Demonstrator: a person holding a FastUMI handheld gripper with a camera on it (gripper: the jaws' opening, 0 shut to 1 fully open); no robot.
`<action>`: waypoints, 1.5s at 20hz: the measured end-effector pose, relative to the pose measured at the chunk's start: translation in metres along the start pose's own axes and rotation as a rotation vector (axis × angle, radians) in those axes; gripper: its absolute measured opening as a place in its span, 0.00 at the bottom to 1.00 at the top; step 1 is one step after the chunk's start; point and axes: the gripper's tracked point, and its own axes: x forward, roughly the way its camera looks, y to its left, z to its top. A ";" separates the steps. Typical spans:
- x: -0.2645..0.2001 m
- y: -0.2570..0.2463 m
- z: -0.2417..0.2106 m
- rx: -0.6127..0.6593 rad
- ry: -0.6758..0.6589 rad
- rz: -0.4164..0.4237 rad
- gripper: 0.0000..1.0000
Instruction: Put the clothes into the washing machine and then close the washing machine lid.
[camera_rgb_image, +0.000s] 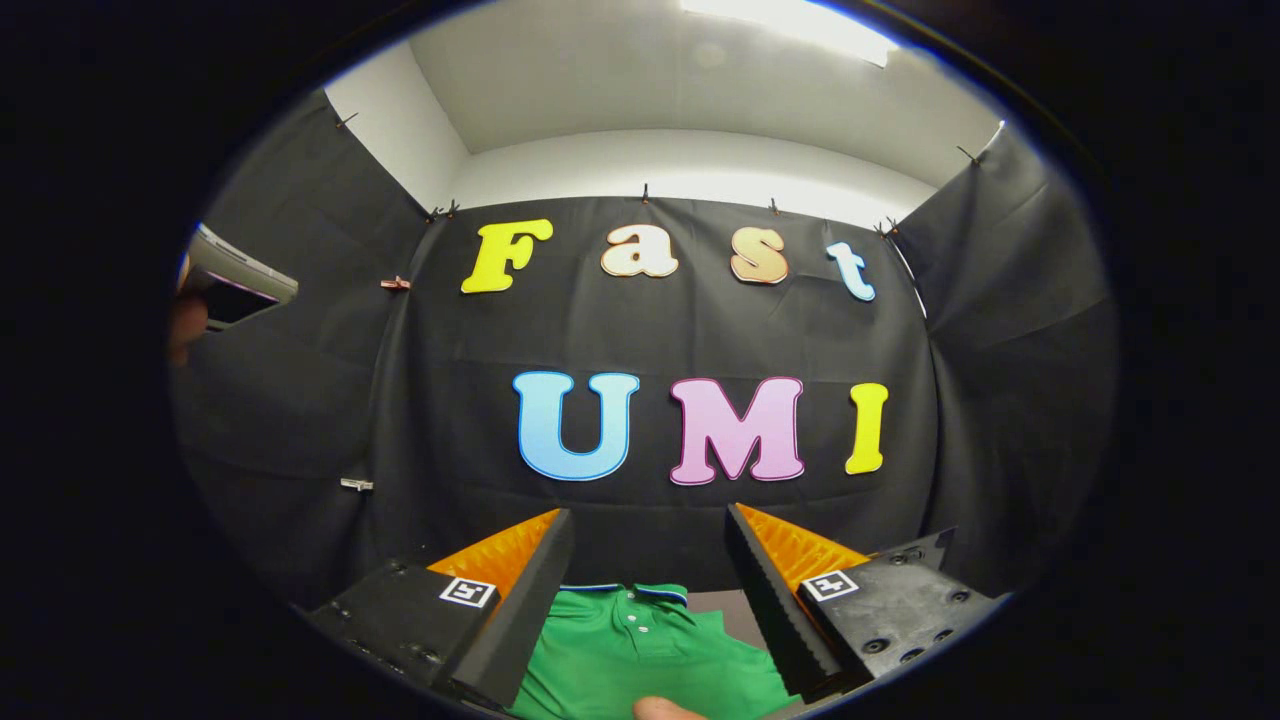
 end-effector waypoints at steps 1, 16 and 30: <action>-0.001 0.000 -0.001 0.000 0.002 0.001 0.95; -0.016 0.011 -0.014 -0.012 0.066 0.070 0.95; 0.015 0.027 -0.156 -0.078 0.788 0.170 0.96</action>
